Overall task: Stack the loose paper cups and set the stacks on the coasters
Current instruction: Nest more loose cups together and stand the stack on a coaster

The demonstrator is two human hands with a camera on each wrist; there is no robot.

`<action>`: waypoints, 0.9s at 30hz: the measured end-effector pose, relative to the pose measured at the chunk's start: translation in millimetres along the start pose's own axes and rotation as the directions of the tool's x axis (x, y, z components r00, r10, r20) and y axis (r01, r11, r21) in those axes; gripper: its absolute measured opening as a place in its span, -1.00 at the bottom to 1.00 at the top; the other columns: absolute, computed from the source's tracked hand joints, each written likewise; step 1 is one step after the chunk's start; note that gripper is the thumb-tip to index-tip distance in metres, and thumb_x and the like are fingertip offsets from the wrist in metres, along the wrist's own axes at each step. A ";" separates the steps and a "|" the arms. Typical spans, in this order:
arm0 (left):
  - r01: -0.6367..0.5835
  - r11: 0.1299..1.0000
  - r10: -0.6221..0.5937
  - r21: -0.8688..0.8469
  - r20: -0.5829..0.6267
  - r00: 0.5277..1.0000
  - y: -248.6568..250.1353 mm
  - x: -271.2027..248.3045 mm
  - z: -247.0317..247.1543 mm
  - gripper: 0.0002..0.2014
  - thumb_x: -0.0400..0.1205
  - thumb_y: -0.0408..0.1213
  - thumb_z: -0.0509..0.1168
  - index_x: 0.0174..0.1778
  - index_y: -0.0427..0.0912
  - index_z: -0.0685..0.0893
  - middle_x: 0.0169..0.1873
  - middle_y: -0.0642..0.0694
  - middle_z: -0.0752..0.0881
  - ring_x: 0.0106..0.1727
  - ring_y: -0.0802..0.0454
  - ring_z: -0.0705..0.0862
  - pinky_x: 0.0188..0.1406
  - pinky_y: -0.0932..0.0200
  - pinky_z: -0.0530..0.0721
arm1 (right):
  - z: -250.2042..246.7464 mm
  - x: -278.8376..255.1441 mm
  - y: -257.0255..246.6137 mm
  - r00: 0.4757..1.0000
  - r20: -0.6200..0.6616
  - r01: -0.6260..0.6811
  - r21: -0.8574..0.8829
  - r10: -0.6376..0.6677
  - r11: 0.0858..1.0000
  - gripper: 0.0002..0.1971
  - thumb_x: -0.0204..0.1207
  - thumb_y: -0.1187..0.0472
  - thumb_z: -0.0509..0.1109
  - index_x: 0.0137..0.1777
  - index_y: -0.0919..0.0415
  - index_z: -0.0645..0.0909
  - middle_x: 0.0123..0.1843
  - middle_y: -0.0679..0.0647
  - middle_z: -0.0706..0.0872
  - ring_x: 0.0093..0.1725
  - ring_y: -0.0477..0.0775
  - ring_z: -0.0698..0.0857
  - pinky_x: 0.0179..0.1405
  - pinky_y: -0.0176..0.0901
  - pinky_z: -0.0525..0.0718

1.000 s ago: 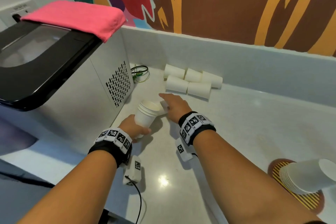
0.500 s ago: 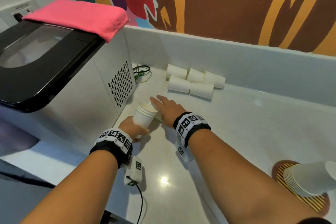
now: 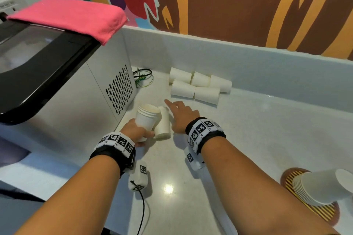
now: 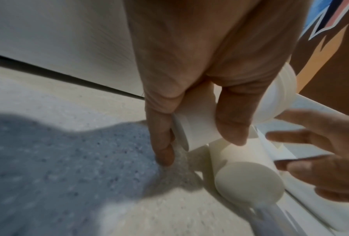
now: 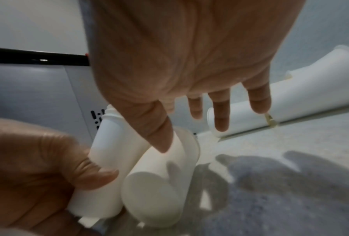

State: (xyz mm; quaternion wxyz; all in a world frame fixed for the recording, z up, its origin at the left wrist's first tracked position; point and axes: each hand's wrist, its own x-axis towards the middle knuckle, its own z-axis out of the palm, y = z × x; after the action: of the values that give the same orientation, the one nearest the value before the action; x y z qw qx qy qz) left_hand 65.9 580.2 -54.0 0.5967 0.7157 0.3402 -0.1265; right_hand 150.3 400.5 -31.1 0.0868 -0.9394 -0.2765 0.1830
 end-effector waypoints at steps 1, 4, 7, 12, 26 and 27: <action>-0.004 1.000 0.004 -0.001 0.002 1.000 0.5 1.7 0.4 -0.48 0.26 -0.49 0.55 0.13 -0.11 0.66 0.06 -0.26 0.74 0.15 -0.25 0.69 0.02 -0.32 0.73 | 1.6 2.1 -2.9 0.999 0.008 0.036 0.025 -0.036 0.999 -0.10 0.49 0.09 0.33 0.65 -0.25 -0.22 0.69 -0.02 0.04 0.55 0.23 0.31 0.46 0.30 0.34; -0.005 1.000 0.005 -0.003 0.029 1.000 5.2 -0.1 2.7 -0.56 0.34 -0.58 0.50 0.08 -0.11 0.69 0.04 -0.27 0.75 0.14 -0.24 0.69 0.06 -0.29 0.72 | 11.0 9.1 -14.5 0.996 -0.008 0.089 0.090 -0.088 0.992 -0.19 0.57 0.06 0.26 0.68 -0.17 -0.19 0.71 -0.05 0.00 0.58 0.23 0.28 0.49 0.30 0.30; -0.002 1.000 0.001 0.022 0.046 0.999 7.0 0.8 5.1 -0.57 0.36 -0.59 0.48 0.06 -0.08 0.67 0.05 -0.25 0.73 0.14 -0.23 0.67 0.09 -0.28 0.72 | 15.7 15.0 -15.2 0.998 -0.056 0.016 0.136 -0.008 0.991 -0.30 0.62 -0.01 0.23 0.68 -0.04 -0.01 0.60 0.12 0.24 0.50 0.26 0.36 0.40 0.22 0.40; -0.012 0.993 0.009 0.118 0.028 1.000 12.6 7.0 14.2 -0.54 0.30 -0.48 0.55 0.09 -0.11 0.63 0.04 -0.24 0.72 0.12 -0.24 0.67 0.00 -0.25 0.76 | -4.9 11.7 8.8 0.980 -0.174 -0.035 0.318 0.095 0.948 -0.68 0.66 0.20 0.22 0.38 0.19 0.54 0.33 0.20 0.59 0.30 0.21 0.58 0.25 -0.03 0.52; -0.256 0.805 0.235 0.535 0.108 0.966 61.6 6.8 99.1 -0.54 0.41 -0.24 0.56 0.16 -0.29 0.60 -0.01 -0.19 0.71 -0.09 -0.10 0.65 -0.20 0.14 0.54 | -47.6 -26.1 52.2 0.879 -0.469 0.101 0.365 0.089 0.925 -0.72 0.69 0.22 0.16 0.25 0.22 0.65 0.16 0.15 0.72 0.16 0.16 0.66 0.17 -0.03 0.59; -0.271 0.801 0.250 0.534 0.113 0.962 63.7 7.0 104.1 -0.55 0.42 -0.25 0.55 0.17 -0.29 0.59 -0.02 -0.18 0.69 -0.08 -0.10 0.63 -0.18 0.14 0.52 | -44.2 -26.8 55.5 0.895 -0.439 0.118 0.406 0.080 0.906 -0.71 0.69 0.23 0.16 0.27 0.20 0.65 0.19 0.14 0.72 0.20 0.15 0.65 0.22 -0.04 0.58</action>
State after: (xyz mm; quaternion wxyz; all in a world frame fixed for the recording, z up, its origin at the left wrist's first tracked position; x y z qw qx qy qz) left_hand 135.1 481.1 -35.8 0.3865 0.8929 0.1773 -0.1479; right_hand 173.8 336.9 2.8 0.3509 -0.9119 -0.2123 0.0177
